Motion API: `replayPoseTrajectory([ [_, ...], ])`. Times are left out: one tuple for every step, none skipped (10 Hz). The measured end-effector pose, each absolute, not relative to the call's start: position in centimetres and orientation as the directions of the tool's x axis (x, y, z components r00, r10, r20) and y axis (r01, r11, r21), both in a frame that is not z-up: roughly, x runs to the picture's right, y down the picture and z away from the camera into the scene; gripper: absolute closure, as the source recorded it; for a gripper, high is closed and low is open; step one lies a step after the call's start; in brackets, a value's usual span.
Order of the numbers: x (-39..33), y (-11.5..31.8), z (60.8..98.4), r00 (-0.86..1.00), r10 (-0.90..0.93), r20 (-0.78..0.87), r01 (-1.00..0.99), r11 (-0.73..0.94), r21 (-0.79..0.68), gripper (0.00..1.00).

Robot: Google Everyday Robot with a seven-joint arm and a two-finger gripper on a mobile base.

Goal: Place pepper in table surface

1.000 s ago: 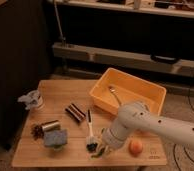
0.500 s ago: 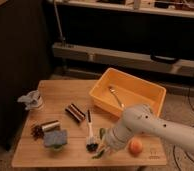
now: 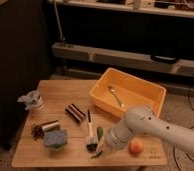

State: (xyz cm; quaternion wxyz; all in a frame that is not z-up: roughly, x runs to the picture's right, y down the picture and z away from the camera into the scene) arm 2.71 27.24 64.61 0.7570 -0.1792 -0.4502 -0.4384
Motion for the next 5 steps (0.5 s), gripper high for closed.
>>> replayPoseTrajectory([
  [2.8, 27.2, 64.7, 0.205, -0.502, 0.84, 0.826, 0.549, 0.126, 1.0],
  [2.9, 27.2, 65.1, 0.203, -0.5, 0.842, 0.827, 0.548, 0.126, 1.0],
  [3.3, 27.4, 65.3, 0.206, -0.495, 0.844, 0.826, 0.55, 0.121, 1.0],
  [3.7, 27.7, 65.5, 0.211, -0.489, 0.847, 0.826, 0.553, 0.113, 1.0],
  [4.4, 28.0, 65.8, 0.223, -0.479, 0.849, 0.826, 0.556, 0.097, 1.0],
])
